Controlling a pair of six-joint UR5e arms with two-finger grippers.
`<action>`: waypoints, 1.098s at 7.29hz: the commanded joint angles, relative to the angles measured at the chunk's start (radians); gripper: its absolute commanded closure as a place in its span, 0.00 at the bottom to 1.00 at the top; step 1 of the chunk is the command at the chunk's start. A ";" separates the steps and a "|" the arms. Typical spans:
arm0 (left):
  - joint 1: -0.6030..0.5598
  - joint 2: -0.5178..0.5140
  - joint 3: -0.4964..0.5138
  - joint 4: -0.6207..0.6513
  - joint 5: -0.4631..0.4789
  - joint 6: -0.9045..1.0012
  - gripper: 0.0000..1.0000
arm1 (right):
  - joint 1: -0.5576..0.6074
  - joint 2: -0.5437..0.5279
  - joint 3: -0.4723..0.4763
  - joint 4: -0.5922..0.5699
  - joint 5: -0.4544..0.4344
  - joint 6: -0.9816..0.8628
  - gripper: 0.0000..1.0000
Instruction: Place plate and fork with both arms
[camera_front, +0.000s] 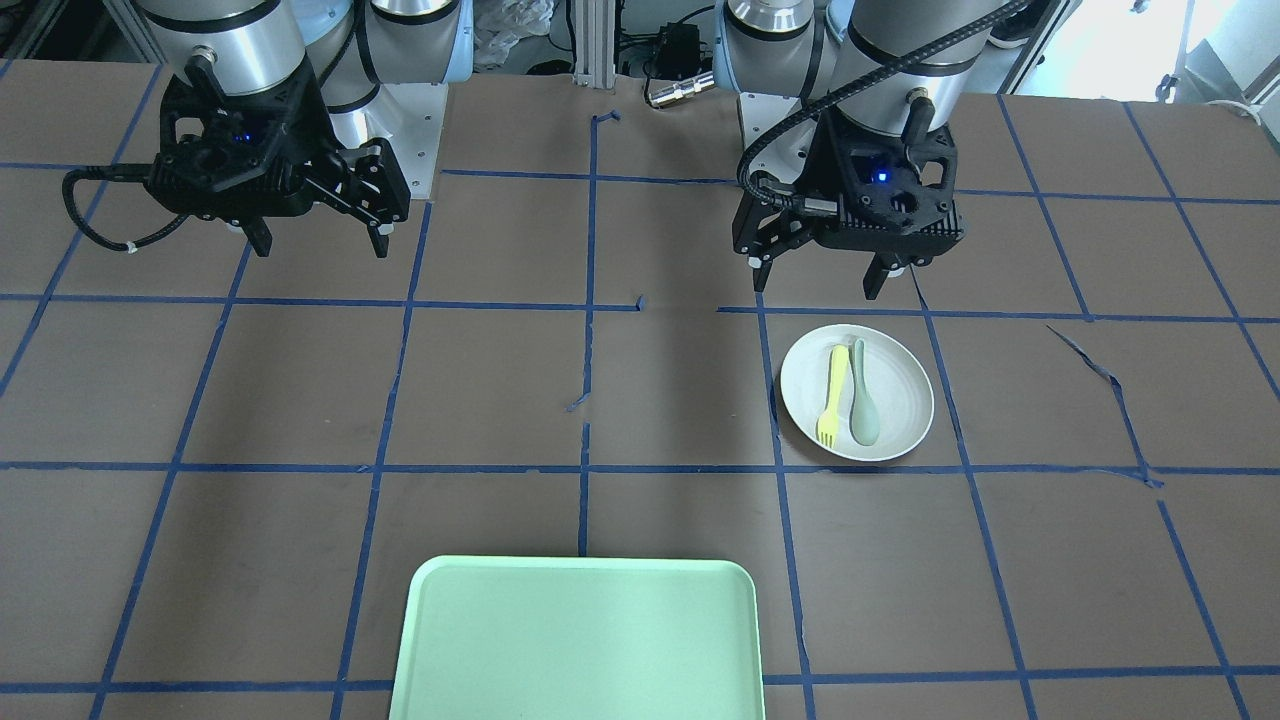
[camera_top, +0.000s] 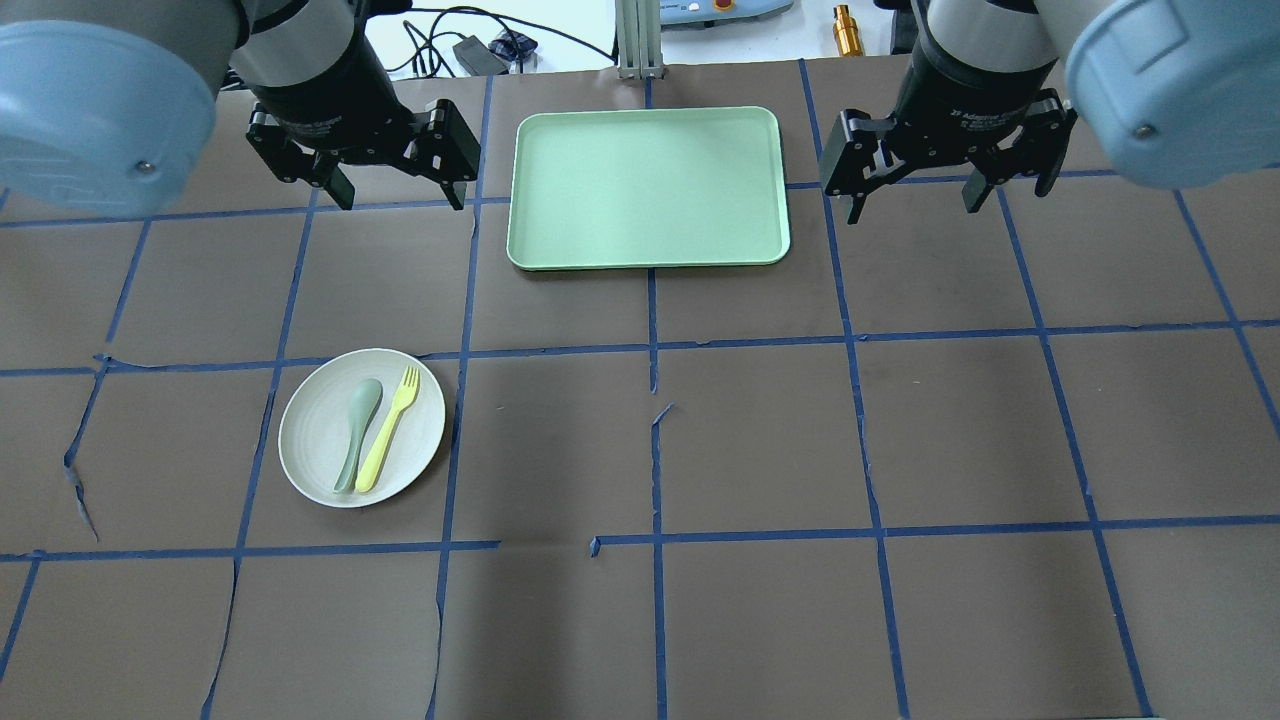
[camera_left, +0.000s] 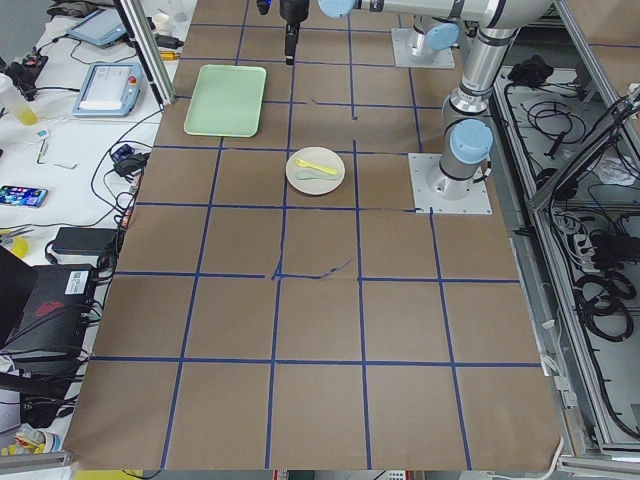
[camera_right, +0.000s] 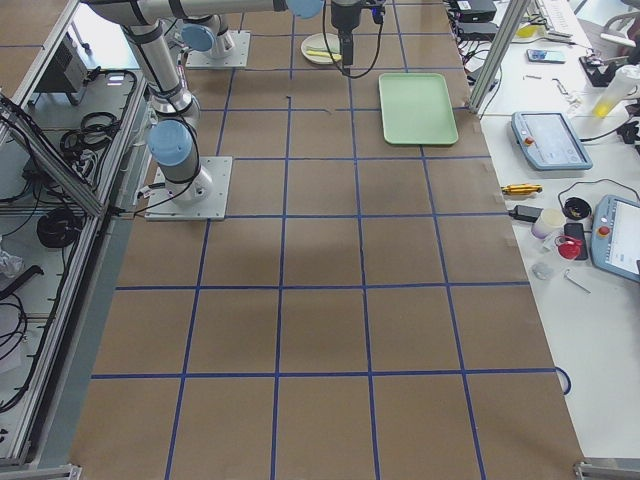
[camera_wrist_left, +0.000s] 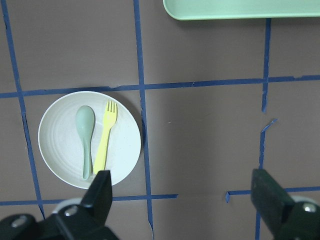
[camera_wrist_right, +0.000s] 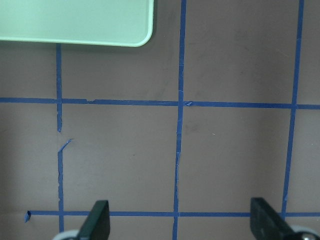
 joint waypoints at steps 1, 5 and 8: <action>0.017 -0.005 0.046 -0.050 0.004 0.110 0.00 | 0.000 0.002 0.000 -0.001 0.001 -0.001 0.00; 0.028 -0.001 0.026 -0.064 -0.002 0.137 0.00 | 0.000 -0.001 0.001 -0.001 0.004 -0.001 0.00; 0.025 -0.007 0.011 -0.061 0.001 0.133 0.00 | 0.000 0.000 -0.002 -0.001 0.000 -0.001 0.00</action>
